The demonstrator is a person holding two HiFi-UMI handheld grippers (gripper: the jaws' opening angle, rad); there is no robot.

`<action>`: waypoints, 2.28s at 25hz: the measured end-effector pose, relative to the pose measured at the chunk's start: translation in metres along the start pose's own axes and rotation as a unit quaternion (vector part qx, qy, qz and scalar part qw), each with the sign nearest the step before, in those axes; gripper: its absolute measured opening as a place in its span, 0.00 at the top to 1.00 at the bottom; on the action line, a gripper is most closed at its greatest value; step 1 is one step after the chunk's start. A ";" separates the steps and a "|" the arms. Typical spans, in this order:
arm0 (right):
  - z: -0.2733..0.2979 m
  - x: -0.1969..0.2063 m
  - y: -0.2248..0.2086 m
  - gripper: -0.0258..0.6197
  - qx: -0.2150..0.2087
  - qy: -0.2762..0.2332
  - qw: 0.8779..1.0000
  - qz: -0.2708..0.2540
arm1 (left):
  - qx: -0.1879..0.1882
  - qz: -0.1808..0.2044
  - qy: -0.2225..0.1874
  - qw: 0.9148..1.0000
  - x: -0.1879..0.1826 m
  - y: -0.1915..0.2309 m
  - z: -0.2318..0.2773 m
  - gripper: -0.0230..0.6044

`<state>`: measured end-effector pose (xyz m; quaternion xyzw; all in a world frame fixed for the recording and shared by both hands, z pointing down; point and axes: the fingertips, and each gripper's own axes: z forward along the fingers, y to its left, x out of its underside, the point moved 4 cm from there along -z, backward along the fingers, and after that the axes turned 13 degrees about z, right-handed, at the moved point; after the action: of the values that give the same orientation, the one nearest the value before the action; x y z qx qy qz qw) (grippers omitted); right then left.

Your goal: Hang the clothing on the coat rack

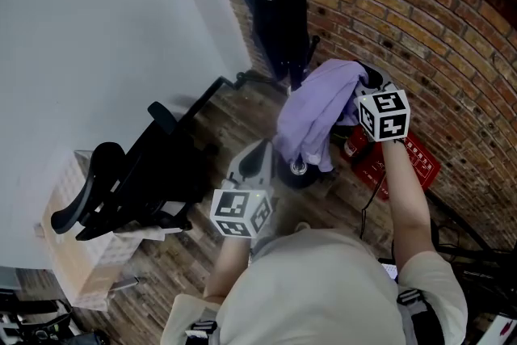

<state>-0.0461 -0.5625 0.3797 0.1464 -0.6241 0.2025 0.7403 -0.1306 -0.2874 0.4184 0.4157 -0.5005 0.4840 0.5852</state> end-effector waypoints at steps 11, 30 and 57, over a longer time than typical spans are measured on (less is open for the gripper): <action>-0.008 0.085 -0.005 0.91 -0.015 0.062 0.997 0.036 | 0.009 0.003 0.004 1.000 0.002 -0.004 0.003 0.96; -0.039 0.155 0.067 0.88 -0.088 0.062 0.990 0.093 | 0.022 0.005 0.009 1.000 0.003 -0.019 0.000 0.96; -0.151 0.168 0.132 0.79 0.005 0.066 0.992 0.103 | 0.087 0.007 0.004 0.996 0.009 -0.023 -0.085 0.96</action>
<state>0.0442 -0.3565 0.5137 0.0712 -0.5845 0.2905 0.7542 -0.0922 -0.2081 0.4141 0.4597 -0.4574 0.5309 0.5455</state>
